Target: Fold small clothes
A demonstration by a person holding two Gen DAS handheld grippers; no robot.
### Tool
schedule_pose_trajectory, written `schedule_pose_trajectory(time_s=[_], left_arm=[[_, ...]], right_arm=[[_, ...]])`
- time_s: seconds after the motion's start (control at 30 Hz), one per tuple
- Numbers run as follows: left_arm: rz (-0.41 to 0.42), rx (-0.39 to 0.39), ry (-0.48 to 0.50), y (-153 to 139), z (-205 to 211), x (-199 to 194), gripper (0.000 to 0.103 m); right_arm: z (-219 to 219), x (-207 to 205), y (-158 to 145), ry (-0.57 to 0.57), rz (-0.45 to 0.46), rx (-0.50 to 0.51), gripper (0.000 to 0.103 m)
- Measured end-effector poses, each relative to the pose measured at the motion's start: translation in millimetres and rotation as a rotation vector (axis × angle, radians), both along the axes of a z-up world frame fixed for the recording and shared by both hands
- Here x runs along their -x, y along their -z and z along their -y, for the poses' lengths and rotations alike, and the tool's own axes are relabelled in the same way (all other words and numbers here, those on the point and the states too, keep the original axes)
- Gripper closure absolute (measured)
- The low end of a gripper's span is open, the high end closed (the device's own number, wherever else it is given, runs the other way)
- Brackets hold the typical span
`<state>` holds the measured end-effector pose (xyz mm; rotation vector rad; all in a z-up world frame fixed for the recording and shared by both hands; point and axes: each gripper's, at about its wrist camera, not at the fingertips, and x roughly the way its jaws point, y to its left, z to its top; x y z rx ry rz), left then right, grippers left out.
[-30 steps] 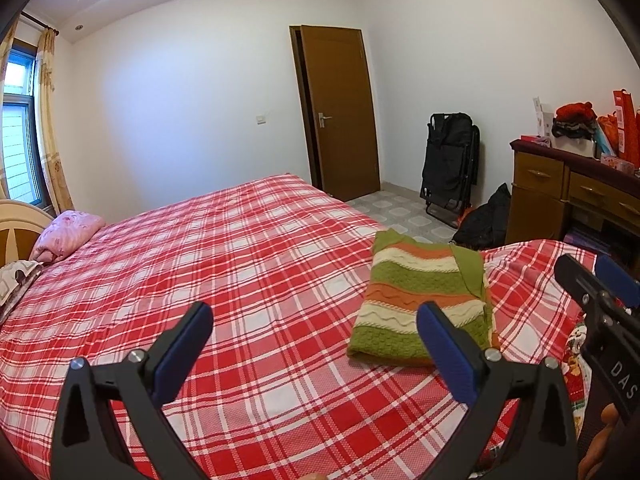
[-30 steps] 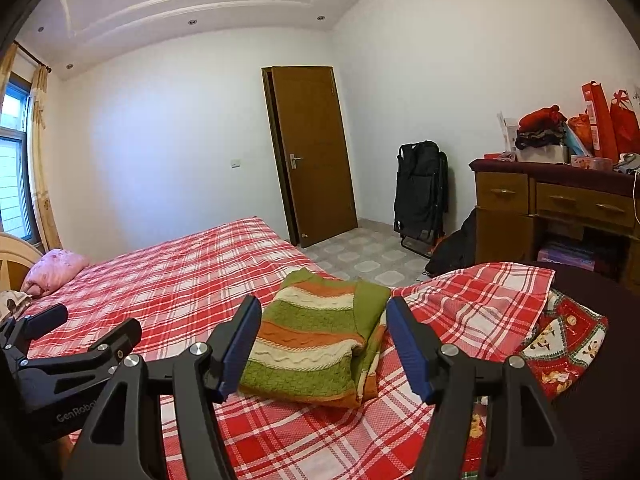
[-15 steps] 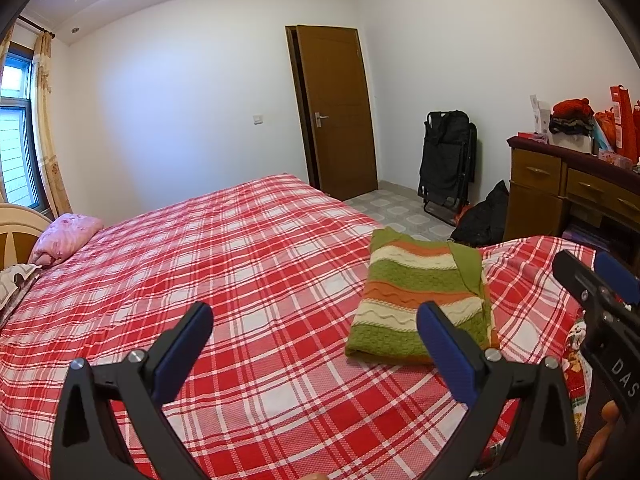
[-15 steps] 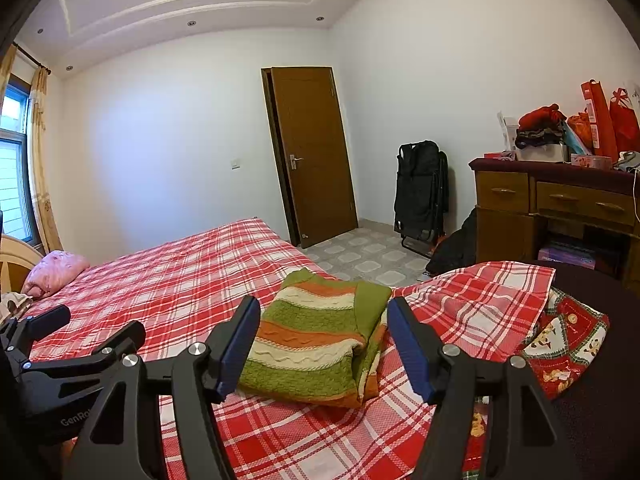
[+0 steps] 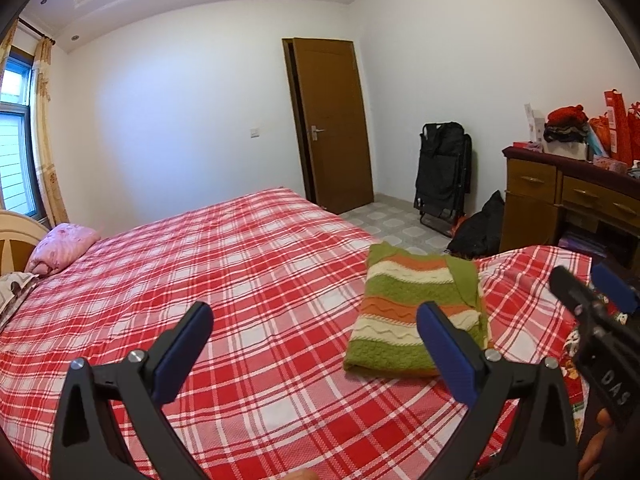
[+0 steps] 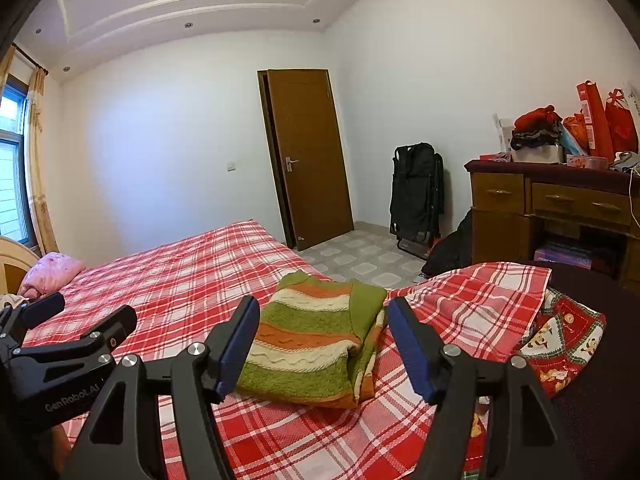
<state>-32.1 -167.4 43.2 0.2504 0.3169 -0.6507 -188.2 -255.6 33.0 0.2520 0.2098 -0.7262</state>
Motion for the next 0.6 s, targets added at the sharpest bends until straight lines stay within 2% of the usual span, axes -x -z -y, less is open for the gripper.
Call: schedule_pose_trajectory(time_s=[0.23,0.43,0.6], left_arm=[[-0.06,-0.06,0.013,8.5,9.9,-6.9,0.0],[-0.07,-0.031,0.018,10.4,5.3,-7.7,0.0],[-0.076,-0.045,0.01,11.3,6.8,-10.4,0.0]], right_arm=[[-0.8,-1.0,1.0,-0.002,-0.005,-0.002,0.035],[1.2,-2.4,3.4,-0.006,-0.012,-0.017,0.035],[3.0,-3.5,5.0,-0.005,-0.015,-0.028,0.035]])
